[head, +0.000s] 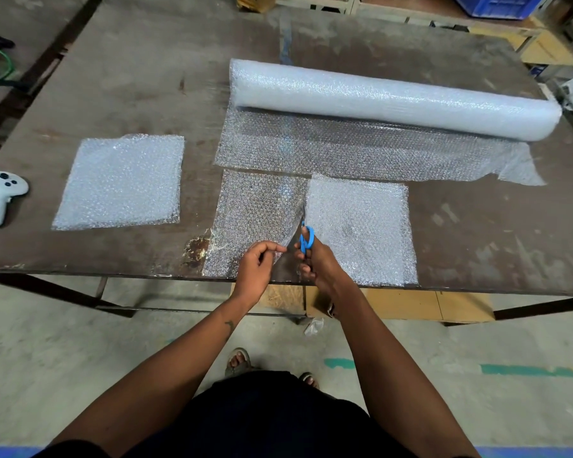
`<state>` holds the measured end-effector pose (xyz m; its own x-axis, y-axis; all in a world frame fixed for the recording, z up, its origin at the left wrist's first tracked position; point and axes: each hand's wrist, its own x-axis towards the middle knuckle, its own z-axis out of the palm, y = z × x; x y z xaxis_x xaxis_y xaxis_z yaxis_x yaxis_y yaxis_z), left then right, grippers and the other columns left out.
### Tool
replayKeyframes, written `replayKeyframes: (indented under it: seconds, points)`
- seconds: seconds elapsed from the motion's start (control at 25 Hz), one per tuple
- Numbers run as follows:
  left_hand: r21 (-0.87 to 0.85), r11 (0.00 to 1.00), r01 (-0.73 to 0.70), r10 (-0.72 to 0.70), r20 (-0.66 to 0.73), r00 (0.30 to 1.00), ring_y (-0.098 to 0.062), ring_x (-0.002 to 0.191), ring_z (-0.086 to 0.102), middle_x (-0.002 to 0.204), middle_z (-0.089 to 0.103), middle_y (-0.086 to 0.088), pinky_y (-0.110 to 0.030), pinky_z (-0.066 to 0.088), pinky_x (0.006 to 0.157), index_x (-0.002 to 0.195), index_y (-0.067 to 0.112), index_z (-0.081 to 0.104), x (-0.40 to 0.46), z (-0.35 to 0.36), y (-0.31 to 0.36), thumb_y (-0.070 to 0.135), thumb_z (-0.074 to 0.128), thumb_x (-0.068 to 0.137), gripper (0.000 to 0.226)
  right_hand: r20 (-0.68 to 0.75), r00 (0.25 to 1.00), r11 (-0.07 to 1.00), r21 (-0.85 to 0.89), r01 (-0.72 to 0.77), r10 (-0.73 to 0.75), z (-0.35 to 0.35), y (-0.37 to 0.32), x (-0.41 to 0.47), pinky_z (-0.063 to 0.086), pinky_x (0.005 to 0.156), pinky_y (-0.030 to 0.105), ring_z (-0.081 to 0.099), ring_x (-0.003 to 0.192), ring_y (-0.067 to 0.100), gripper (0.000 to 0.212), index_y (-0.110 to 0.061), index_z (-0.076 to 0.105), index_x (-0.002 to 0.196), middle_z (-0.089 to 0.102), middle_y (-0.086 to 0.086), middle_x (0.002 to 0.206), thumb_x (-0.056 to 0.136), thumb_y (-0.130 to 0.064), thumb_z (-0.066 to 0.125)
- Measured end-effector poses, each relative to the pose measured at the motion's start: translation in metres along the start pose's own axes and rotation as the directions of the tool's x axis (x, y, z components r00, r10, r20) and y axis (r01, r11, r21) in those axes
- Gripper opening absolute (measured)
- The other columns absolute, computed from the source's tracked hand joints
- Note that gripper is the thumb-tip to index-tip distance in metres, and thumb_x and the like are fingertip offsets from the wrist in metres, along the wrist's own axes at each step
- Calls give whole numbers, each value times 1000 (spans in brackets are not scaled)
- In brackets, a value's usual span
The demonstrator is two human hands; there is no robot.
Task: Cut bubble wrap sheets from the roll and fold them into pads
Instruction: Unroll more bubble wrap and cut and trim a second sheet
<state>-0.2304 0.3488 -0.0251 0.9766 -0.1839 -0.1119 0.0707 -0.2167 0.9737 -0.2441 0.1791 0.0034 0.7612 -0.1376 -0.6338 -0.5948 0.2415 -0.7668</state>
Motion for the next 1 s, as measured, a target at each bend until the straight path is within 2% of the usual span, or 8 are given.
replayKeyframes:
  seconds: [0.2, 0.32, 0.48, 0.56, 0.68, 0.76, 0.88, 1.0]
  points:
    - [9, 1000, -7, 7, 6, 1000, -32, 78, 61, 104, 74, 15, -33, 45, 68, 103, 19, 76, 0, 0, -1, 1, 49, 105, 33, -28, 1000, 998, -58, -8, 6, 1, 0, 0, 19, 44, 24, 38, 46, 12, 49, -14, 61, 99, 55, -3, 68, 105, -62, 52]
    - [8, 1000, -4, 4, -1, 1000, -41, 81, 58, 105, 73, 15, -34, 43, 67, 103, 19, 76, 0, 0, -3, 2, 48, 105, 33, -16, 999, 997, -67, -49, 48, 4, -7, 3, 23, 42, 23, 47, 46, 15, 54, -15, 60, 94, 57, -2, 68, 105, -66, 45]
    - [-15, 1000, -3, 3, 4, 1000, -31, 64, 46, 101, 74, 14, -34, 37, 59, 103, 19, 76, -2, 1, -2, 1, 48, 106, 33, 16, 998, 997, -47, -66, 67, 0, -19, 8, 24, 38, 21, 48, 45, 15, 57, -15, 57, 90, 55, -1, 67, 104, -68, 41]
    - [-13, 1000, -2, 2, 0, 1000, -36, 66, 47, 102, 74, 13, -35, 38, 61, 103, 19, 76, -2, 0, -2, 1, 49, 105, 33, 26, 998, 997, -50, -53, 54, -2, -23, 11, 25, 37, 22, 45, 46, 13, 57, -15, 56, 92, 54, -2, 67, 105, -68, 40]
    - [3, 1000, -7, 7, -5, 1000, -43, 80, 57, 105, 74, 14, -34, 42, 65, 102, 20, 76, -1, 1, -2, 1, 50, 105, 33, 29, 999, 999, -40, -35, 36, -3, -27, 18, 26, 36, 22, 44, 45, 11, 55, -15, 56, 93, 52, -4, 66, 106, -66, 40]
    - [-1, 1000, 2, -2, 0, 1000, -38, 70, 53, 105, 74, 13, -35, 40, 62, 102, 20, 76, 0, 1, -4, 1, 50, 105, 33, 25, 1000, 999, -38, -18, 19, -2, -29, 24, 26, 36, 21, 43, 45, 11, 52, -15, 56, 95, 51, -4, 67, 107, -64, 44]
    - [5, 1000, 1, -1, 4, 1000, -11, 64, 50, 103, 75, 11, -31, 39, 61, 102, 22, 76, 2, -1, -9, 2, 50, 105, 33, 10, 1000, 997, -82, 11, -10, -2, -27, 27, 25, 39, 23, 42, 47, 11, 48, -14, 56, 97, 51, -2, 70, 108, -60, 48]
    - [13, 1000, -4, 4, -1, 1000, -11, 60, 46, 96, 73, 13, -30, 36, 56, 103, 23, 77, 2, -1, -9, 3, 51, 105, 33, -10, 1000, 995, -99, 13, -14, -3, -26, 26, 25, 41, 24, 44, 48, 13, 47, -14, 58, 96, 53, -1, 68, 109, -58, 47]
